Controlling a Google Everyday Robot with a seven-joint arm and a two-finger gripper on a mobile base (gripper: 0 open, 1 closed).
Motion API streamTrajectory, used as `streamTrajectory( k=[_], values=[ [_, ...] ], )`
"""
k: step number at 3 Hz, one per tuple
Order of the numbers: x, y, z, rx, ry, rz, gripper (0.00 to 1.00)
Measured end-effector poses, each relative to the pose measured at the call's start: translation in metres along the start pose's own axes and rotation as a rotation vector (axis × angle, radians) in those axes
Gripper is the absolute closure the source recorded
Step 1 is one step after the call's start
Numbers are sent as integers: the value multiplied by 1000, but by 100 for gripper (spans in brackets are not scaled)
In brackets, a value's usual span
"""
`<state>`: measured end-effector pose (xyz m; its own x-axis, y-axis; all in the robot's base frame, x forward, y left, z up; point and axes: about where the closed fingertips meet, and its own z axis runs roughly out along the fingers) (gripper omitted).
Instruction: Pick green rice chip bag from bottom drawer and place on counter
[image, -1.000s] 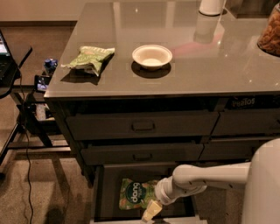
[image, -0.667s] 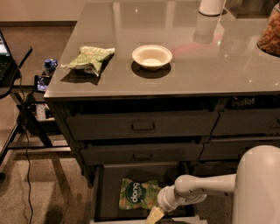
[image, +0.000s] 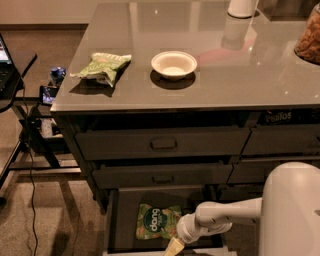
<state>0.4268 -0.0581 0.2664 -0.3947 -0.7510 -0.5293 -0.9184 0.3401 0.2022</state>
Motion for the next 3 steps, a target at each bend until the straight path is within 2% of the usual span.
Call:
streamTrajectory(
  k=[1, 2, 3],
  values=[
    [-19, -10, 13, 35, -17, -50, 0],
    [-51, -34, 30, 55, -48, -127, 0],
    [-52, -34, 30, 56, -48, -127, 0]
  ],
)
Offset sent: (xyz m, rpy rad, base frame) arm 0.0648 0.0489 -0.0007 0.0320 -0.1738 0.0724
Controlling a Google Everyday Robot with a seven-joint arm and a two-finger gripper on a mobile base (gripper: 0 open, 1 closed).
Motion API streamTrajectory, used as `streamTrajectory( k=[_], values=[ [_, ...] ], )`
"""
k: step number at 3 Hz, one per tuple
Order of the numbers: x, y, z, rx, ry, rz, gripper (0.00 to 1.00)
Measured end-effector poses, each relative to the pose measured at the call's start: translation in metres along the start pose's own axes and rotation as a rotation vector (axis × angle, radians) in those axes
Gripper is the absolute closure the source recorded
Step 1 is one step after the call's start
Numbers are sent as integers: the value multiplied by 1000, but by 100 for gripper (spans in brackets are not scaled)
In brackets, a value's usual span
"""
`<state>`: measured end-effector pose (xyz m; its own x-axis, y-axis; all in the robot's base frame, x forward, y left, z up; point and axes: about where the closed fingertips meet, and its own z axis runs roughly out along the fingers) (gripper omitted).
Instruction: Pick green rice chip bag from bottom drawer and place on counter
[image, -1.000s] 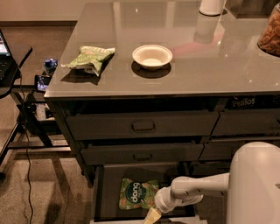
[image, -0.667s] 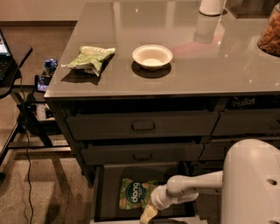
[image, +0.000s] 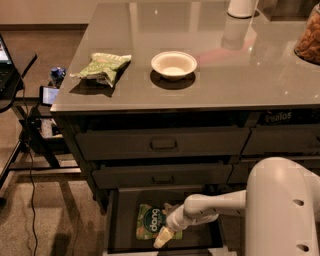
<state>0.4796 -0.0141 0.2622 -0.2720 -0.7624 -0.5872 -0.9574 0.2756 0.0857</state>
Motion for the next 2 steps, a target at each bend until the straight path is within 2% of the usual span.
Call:
streamTrajectory(
  k=[2],
  values=[
    [1, -13, 29, 17, 7, -29, 0]
  ],
)
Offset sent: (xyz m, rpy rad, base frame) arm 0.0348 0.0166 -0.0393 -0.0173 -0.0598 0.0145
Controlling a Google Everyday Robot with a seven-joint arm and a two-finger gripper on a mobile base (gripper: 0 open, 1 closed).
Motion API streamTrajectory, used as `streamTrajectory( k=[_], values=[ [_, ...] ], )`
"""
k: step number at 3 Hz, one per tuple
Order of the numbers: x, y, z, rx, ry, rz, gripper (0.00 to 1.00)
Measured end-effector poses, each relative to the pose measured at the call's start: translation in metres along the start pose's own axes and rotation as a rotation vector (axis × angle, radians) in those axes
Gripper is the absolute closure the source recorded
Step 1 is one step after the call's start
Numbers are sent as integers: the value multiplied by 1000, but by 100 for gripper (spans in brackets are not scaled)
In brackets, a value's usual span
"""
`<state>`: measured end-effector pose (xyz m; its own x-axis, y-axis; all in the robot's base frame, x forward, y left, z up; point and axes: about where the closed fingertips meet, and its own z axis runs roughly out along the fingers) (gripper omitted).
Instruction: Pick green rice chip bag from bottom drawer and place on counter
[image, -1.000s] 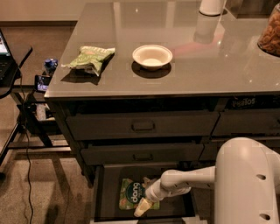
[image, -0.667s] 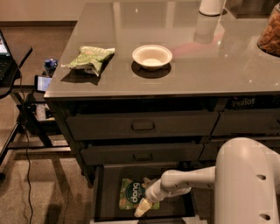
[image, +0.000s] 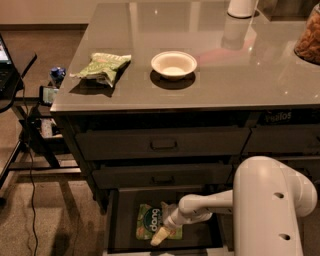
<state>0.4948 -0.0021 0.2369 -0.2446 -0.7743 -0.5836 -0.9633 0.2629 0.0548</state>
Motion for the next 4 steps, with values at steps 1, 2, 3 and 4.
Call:
streamTrajectory(
  k=[1, 2, 3, 4],
  values=[
    [-1, -9, 12, 9, -8, -16, 0],
    [6, -22, 31, -10, -37, 14, 0],
    [8, -21, 33, -10, -30, 1, 0],
    [18, -24, 40, -4, -19, -6, 0]
  ],
)
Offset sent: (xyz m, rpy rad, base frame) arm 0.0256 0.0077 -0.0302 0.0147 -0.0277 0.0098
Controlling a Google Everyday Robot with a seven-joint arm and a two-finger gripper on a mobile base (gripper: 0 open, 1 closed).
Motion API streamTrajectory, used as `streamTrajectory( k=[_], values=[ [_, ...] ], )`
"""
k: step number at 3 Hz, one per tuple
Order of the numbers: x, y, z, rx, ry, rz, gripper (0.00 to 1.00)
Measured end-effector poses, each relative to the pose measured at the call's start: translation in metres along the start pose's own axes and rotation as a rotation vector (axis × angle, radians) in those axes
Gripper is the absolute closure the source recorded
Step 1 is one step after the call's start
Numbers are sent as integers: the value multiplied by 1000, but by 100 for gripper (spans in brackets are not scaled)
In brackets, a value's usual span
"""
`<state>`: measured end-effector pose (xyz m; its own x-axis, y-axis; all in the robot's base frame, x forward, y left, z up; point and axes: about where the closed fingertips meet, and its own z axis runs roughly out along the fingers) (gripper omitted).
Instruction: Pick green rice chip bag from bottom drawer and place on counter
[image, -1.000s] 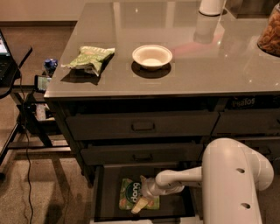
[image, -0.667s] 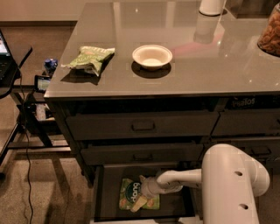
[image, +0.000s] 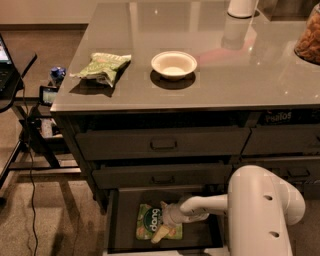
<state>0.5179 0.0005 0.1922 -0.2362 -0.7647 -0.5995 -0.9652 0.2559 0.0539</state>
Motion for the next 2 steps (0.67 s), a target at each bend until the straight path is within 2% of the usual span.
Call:
streamTrajectory(
  k=[2],
  values=[
    [12, -11, 14, 2, 22, -57, 0]
  ],
)
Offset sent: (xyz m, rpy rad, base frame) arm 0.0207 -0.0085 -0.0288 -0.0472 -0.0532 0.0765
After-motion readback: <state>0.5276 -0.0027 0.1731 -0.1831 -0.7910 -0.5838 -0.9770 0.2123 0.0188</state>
